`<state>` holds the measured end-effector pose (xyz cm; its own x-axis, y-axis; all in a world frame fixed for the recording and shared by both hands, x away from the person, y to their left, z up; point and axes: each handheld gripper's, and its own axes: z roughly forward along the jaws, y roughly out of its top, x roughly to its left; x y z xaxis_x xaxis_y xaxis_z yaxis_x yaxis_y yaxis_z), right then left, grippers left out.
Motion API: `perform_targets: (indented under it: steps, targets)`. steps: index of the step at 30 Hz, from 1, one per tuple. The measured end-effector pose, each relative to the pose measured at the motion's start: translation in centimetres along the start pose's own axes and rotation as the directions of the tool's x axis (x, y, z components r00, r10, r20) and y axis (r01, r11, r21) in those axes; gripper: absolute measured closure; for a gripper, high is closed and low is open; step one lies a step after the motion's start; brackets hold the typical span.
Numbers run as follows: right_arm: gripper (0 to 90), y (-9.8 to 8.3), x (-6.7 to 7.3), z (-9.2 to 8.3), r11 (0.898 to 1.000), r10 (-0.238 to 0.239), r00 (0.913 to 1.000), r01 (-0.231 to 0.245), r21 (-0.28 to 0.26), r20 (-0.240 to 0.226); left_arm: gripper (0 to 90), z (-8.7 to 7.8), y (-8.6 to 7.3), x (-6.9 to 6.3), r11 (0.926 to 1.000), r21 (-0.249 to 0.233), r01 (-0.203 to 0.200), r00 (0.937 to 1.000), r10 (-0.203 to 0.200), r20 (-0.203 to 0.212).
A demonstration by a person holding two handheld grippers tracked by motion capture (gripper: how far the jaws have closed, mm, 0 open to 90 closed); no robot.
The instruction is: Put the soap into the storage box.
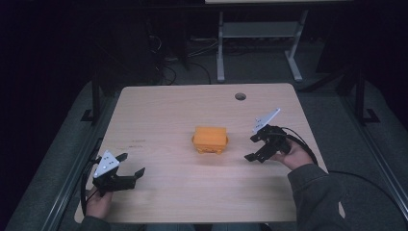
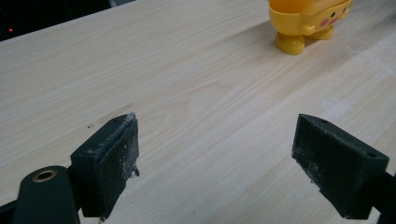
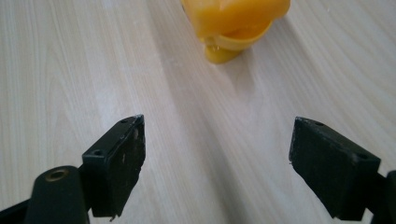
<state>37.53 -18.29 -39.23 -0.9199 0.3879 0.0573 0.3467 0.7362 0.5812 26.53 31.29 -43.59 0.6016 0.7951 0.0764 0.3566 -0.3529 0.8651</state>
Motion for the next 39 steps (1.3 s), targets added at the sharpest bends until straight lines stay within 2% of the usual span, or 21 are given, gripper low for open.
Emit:
perform_targets:
  steps: [11, 12, 15, 18, 29, 39]
  targets:
    - [18.1, -2.5, 0.4, -0.6, 0.999, 0.041, 0.9991, -0.041, -0.014, 0.009, 14.2, 0.0, 0.0, 0.0, 1.0000, 0.000, 0.002, 1.0000, -0.002, 0.000]
    - [18.1, -2.7, 0.5, -0.7, 0.998, 0.061, 0.9981, -0.061, -0.016, 0.006, 14.2, 0.0, 0.0, 0.0, 1.0000, 0.000, 0.002, 1.0000, -0.002, 0.000]
    - [18.1, -3.3, 0.6, -0.7, 0.997, 0.078, 0.9969, -0.078, -0.014, 0.006, 14.2, 0.0, 0.0, 0.0, 1.0000, 0.002, 0.001, 1.0000, -0.001, 0.000]
    - [18.1, -3.6, 0.6, -0.7, 0.997, 0.074, 0.9972, -0.074, -0.014, 0.010, 14.2, 0.0, 0.0, 0.0, 1.0000, 0.007, -0.001, 1.0000, 0.001, -0.001]
    - [18.1, -5.5, 1.6, -0.9, 0.993, 0.114, 0.9934, -0.114, -0.019, 0.012, 14.2, 0.1, -0.1, 0.0, 1.0000, 0.007, -0.001, 1.0000, 0.001, -0.003]
    - [18.1, -8.7, 2.6, -1.3, 0.986, 0.161, 0.9865, -0.159, -0.047, 0.031, 14.2, 0.2, -0.1, -0.1, 1.0000, 0.006, 0.003, 1.0000, -0.003, -0.001]
